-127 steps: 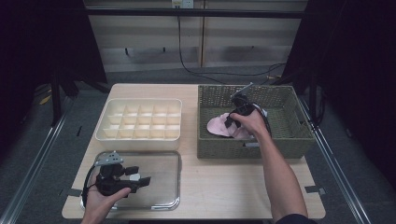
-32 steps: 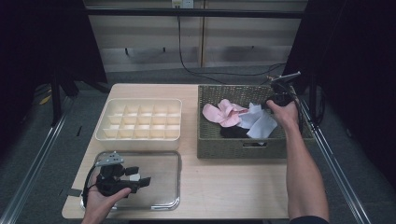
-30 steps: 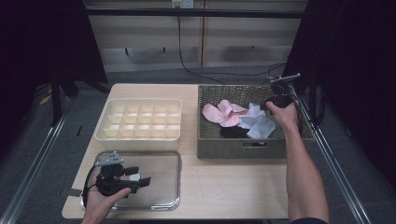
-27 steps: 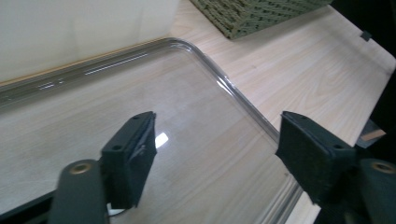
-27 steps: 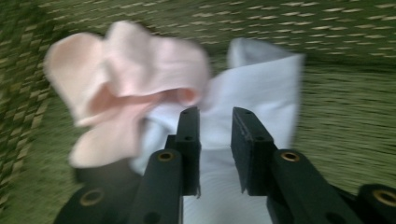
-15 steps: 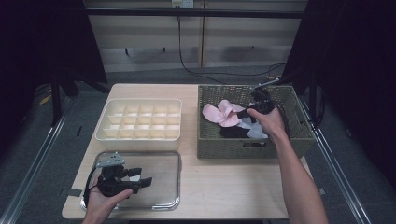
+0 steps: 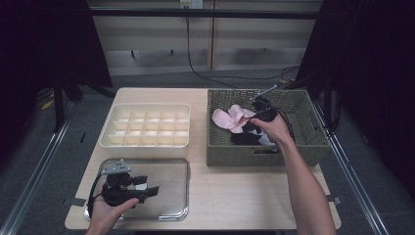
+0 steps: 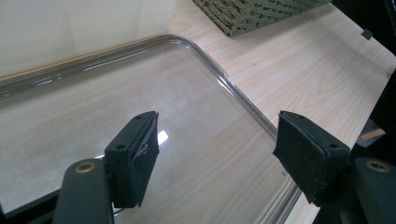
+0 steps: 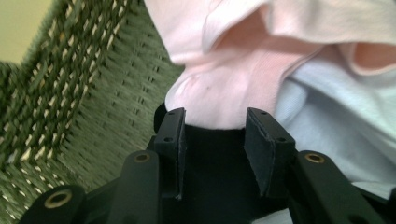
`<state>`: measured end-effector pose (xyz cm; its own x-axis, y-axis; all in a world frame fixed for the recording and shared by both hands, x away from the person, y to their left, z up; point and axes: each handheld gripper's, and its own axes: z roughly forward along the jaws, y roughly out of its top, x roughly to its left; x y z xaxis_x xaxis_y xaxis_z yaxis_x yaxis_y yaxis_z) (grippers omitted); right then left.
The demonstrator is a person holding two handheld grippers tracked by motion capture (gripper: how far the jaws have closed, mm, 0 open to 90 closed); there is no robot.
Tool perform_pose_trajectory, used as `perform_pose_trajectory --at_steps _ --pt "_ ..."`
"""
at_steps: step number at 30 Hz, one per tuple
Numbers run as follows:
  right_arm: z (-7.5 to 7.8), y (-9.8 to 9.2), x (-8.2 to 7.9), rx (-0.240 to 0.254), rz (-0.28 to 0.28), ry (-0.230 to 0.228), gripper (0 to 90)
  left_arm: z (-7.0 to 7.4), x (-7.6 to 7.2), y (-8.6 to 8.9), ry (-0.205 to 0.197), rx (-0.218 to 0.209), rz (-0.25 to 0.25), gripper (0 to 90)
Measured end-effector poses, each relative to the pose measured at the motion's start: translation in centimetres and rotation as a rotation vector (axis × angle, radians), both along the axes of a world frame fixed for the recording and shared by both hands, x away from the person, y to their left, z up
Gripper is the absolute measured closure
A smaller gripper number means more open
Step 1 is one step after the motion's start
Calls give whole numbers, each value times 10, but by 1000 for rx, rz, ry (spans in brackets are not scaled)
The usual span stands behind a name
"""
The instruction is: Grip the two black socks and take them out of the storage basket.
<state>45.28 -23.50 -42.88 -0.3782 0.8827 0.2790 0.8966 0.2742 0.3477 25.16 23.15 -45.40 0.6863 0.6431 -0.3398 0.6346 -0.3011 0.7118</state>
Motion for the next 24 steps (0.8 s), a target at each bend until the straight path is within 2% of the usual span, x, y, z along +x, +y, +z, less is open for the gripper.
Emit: perform_pose_trajectory --at_steps 4,6,10,12,13,15,17,24 --pt "-6 4 3 -14 17 30 591 -1 0 -1 0 4 -4 300" --pt "-11 7 5 -43 34 51 593 -1 0 -2 2 3 -5 299" --pt "-15 10 7 -66 54 73 584 -2 0 -2 9 0 -3 296" --pt "-18 12 7 -76 68 101 582 -2 0 -2 8 1 -6 296" --pt "-19 13 8 -90 70 114 609 -2 0 -1 6 -1 -6 296" --pt "-20 15 8 -118 69 118 725 -1 0 -1 5 -2 -4 296" --pt "-19 15 8 -132 59 106 834 -1 0 0 3 0 -4 295" --pt "5 -2 1 -64 -3 -8 862 -1 0 -2 6 0 -5 294"
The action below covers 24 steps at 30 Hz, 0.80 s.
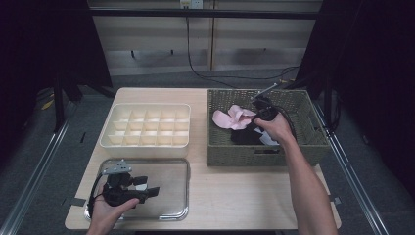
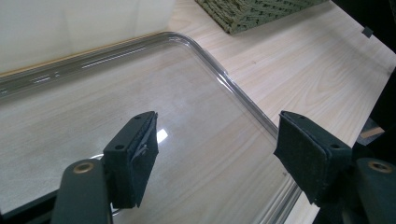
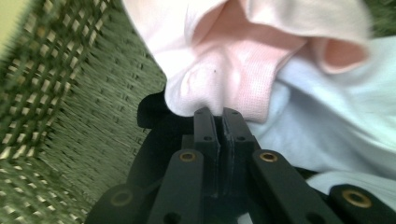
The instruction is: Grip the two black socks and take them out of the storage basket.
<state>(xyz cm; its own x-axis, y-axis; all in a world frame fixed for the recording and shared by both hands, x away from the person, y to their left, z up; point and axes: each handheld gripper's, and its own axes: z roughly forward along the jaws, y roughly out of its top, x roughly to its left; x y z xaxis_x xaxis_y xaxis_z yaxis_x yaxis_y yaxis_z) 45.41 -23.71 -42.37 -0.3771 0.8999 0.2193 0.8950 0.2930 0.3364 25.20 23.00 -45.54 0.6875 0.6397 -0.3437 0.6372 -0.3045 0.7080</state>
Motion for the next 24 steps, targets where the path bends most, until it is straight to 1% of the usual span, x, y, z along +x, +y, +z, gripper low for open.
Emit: perform_pose_trajectory --at_steps 3,5,6,8,9,10,11,13,14,16,20,23,24 --pt "13 -10 -4 46 -27 -42 863 0 0 -2 0 2 -1 294" --pt "20 -13 -7 54 -37 -68 863 0 0 -2 -2 7 -5 293" --pt "24 -15 -8 66 -37 -88 863 0 0 -2 0 3 -6 293" --pt "29 -17 -9 80 -47 -109 863 0 0 -3 4 1 -5 293" --pt "34 -19 -9 99 -60 -118 863 0 0 -3 3 1 -5 293" --pt "37 -20 -10 103 -63 -136 863 0 0 -3 1 2 -6 293" --pt "40 -20 -10 113 -76 -145 863 0 0 -2 1 3 -6 293" --pt "47 -21 -10 141 -83 -161 863 0 0 -2 3 3 -5 293" --pt "50 -22 -10 140 -84 -170 863 0 0 -2 1 4 -3 293" --pt "53 -23 -10 153 -86 -180 864 0 0 -1 1 5 -7 292" --pt "53 -25 -10 171 -102 -184 864 0 0 -1 -1 -4 -2 296" --pt "54 -26 -10 208 -116 -202 865 1 -1 0 -11 -12 -6 325" --pt "55 -27 -11 216 -123 -200 866 1 -2 0 -16 -15 -7 340"
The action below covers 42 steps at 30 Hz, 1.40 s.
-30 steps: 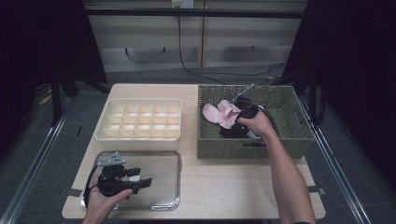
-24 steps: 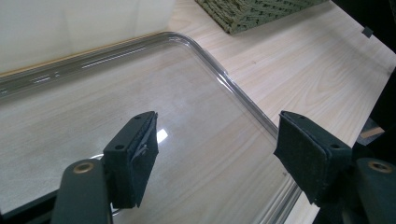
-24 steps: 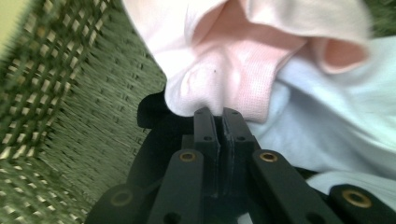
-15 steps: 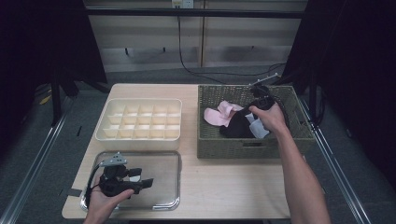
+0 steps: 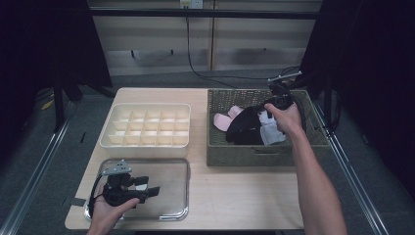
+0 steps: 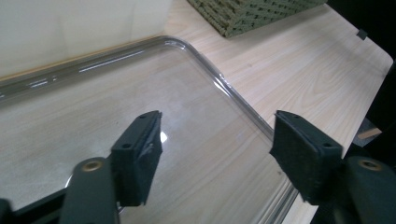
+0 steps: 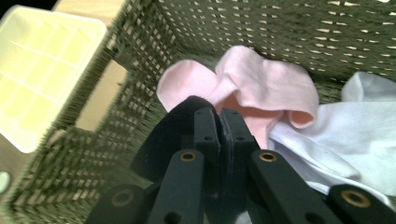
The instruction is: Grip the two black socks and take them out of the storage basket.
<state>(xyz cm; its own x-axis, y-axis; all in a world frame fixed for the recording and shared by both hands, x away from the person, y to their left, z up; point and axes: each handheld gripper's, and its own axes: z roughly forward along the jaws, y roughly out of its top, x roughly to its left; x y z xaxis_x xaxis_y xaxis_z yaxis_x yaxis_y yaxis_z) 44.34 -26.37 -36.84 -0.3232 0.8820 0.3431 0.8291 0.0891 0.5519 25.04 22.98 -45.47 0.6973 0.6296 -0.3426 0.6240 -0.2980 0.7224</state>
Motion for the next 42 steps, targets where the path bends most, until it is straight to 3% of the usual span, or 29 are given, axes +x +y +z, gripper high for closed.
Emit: perform_pose_trajectory --at_steps 4,13,16,27,42 --pt "4 -2 -1 35 -7 -13 866 0 -1 -1 -9 -12 -4 350" --pt "14 -4 -4 60 -12 -49 867 -1 0 1 7 -36 -1 370" --pt "18 -5 -5 71 -15 -60 867 -2 1 1 20 -25 8 334" --pt "30 -13 -13 95 -31 -90 868 -3 3 0 22 -9 9 336" --pt "53 -15 -19 139 -28 -138 868 -3 3 1 21 -14 15 329"
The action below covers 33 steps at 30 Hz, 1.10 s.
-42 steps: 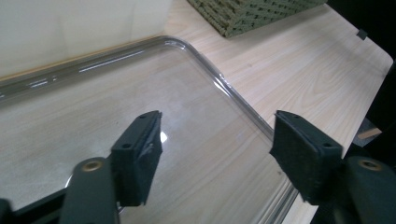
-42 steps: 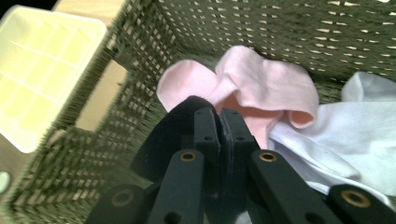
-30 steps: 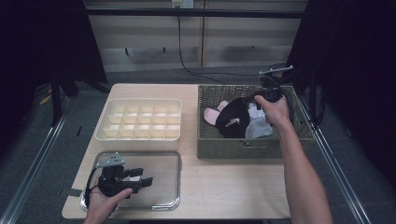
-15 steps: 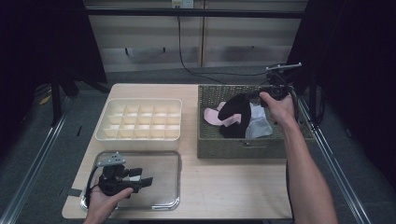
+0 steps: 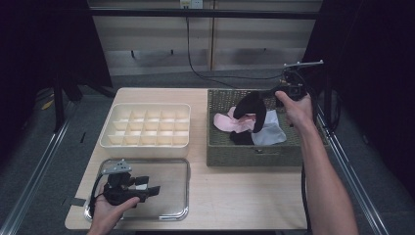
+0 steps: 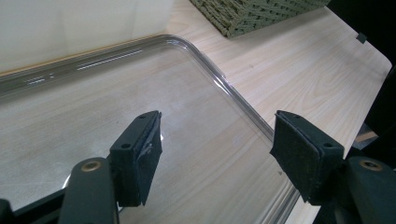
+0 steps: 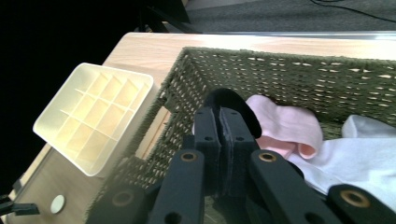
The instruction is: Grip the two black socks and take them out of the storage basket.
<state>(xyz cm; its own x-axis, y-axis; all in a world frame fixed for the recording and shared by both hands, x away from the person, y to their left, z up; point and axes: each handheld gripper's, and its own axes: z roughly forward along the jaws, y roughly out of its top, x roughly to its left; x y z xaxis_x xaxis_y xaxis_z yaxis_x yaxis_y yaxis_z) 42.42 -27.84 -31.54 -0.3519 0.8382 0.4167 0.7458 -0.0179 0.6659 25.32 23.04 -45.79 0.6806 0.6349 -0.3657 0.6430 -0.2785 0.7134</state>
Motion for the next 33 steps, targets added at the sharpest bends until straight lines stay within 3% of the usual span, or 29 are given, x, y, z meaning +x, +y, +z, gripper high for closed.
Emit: perform_pose_trajectory --at_steps 13,23,33 --pt "17 3 -9 25 17 -30 868 0 1 1 -1 7 1 326" --pt "26 2 -15 37 9 -45 868 0 3 0 5 4 38 335" --pt "31 -1 -21 55 3 -54 868 8 8 -8 -6 6 41 338"
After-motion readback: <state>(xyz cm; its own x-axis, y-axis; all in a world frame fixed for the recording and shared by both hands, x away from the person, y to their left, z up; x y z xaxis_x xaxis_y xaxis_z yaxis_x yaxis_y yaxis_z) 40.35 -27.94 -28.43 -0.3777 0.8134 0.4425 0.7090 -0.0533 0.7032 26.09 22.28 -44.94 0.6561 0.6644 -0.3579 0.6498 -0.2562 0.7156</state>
